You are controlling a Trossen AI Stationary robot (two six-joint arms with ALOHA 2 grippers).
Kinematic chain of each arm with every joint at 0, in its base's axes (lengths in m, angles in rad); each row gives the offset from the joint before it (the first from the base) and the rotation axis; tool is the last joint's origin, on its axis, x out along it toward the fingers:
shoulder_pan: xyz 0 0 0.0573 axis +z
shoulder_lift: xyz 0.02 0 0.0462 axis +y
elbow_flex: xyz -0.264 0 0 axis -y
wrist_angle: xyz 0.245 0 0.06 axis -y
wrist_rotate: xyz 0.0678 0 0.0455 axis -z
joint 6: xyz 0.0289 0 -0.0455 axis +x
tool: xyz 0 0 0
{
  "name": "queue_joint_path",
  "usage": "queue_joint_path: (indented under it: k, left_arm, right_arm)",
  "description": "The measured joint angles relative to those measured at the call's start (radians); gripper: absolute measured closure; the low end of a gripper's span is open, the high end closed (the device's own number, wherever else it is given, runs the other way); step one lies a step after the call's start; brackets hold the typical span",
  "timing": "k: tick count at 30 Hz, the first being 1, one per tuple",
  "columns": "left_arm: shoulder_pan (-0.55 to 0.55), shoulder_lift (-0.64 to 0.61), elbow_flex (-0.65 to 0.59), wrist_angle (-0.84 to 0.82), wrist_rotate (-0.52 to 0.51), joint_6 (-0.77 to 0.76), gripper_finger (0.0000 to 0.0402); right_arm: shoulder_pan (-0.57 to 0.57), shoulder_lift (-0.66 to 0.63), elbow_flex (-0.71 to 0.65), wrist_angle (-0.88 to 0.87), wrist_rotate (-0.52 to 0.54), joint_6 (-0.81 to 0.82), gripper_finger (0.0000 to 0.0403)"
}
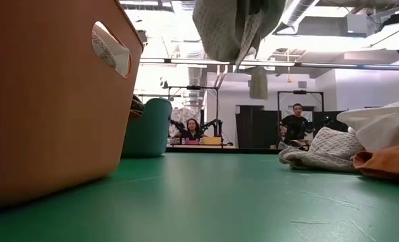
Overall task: Sort microfiber towel by color & place in baskets
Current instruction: Put the gray microfiber towel into the orange bin
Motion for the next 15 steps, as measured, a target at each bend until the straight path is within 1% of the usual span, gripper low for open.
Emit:
queue_joint_path:
  k: [5, 7, 11, 15]
  left_arm:
    - [-0.009, 0.001, 0.0, 0.003, 0.007, 0.01, 0.0121]
    - [-0.009, 0.001, 0.0, 0.001, 0.01, 0.01, 0.0114]
    - [-0.008, 0.001, 0.0, 0.0, 0.009, 0.011, 0.011]
    - [-0.008, 0.001, 0.0, 0.004, 0.016, -0.026, 0.0109]
  right_arm:
    - [-0.002, 0.037, 0.0, 0.091, -0.035, -0.01, 0.0384]
    - [-0.002, 0.046, 0.0, 0.156, -0.047, -0.033, 0.0384]
    - [-0.002, 0.048, 0.0, 0.27, -0.048, -0.077, 0.0384]
    - [-0.012, 0.048, 0.0, 0.345, -0.029, -0.117, 0.0384]
